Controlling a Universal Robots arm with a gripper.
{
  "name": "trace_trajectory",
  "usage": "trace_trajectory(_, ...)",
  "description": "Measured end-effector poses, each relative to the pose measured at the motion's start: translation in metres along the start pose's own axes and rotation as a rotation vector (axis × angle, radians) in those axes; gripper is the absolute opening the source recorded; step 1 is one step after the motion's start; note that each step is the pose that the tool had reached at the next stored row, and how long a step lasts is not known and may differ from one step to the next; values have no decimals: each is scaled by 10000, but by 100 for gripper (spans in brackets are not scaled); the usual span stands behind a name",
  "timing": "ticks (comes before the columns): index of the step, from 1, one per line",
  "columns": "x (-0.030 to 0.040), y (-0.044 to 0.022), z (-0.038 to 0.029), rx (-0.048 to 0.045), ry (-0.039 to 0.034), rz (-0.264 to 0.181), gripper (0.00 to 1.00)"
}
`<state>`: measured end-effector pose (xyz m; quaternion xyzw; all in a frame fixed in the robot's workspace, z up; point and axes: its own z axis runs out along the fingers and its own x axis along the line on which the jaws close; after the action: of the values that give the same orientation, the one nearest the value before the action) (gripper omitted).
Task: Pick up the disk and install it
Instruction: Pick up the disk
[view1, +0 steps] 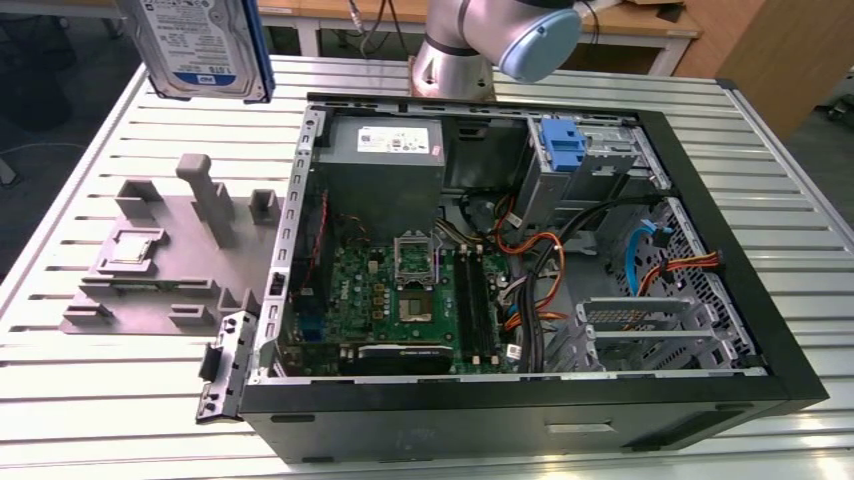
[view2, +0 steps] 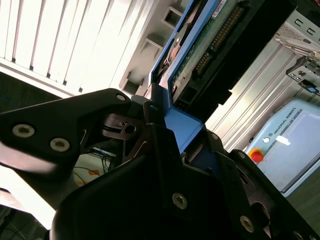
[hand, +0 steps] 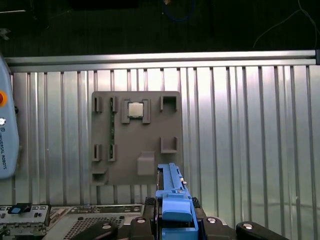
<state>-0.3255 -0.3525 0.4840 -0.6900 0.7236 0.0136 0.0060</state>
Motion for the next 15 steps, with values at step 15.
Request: trace_trajectory(15, -6, -122, -1, 1, 0, -1, 37)
